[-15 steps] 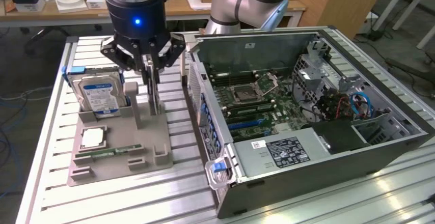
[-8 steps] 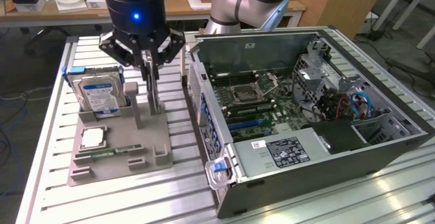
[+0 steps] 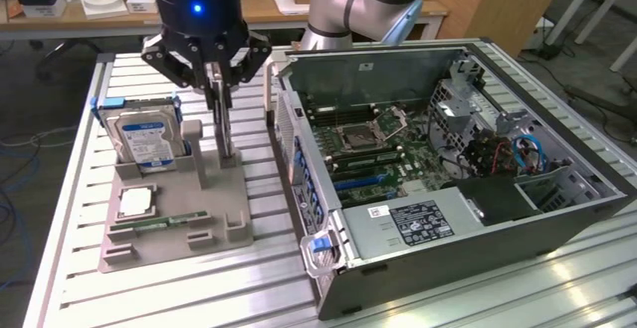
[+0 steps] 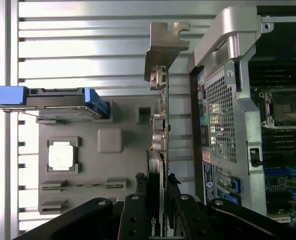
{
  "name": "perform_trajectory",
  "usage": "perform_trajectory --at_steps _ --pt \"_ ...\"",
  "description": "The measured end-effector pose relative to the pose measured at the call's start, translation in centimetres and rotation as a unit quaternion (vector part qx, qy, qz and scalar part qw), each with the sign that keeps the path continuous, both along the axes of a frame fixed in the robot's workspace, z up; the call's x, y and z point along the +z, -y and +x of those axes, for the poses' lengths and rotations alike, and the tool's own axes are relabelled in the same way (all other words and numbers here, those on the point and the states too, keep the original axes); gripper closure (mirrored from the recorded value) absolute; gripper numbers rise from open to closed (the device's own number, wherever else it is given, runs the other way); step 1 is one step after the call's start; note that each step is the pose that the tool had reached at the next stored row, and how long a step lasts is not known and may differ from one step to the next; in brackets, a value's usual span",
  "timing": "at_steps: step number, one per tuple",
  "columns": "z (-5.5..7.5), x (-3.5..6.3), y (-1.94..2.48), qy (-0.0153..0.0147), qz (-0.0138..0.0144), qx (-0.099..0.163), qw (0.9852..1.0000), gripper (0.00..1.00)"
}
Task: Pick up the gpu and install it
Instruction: 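Pick up the gpu and move the gpu toward the slot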
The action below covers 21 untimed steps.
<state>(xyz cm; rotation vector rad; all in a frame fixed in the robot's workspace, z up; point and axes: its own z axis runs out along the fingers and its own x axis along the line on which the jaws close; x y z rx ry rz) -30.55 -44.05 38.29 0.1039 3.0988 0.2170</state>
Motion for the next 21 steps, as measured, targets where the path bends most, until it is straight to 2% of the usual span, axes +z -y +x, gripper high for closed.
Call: perform_trajectory --at_steps 21 --pt "0.0 3.77 0.00 0.0000 0.0048 0.000 1.0000 0.74"
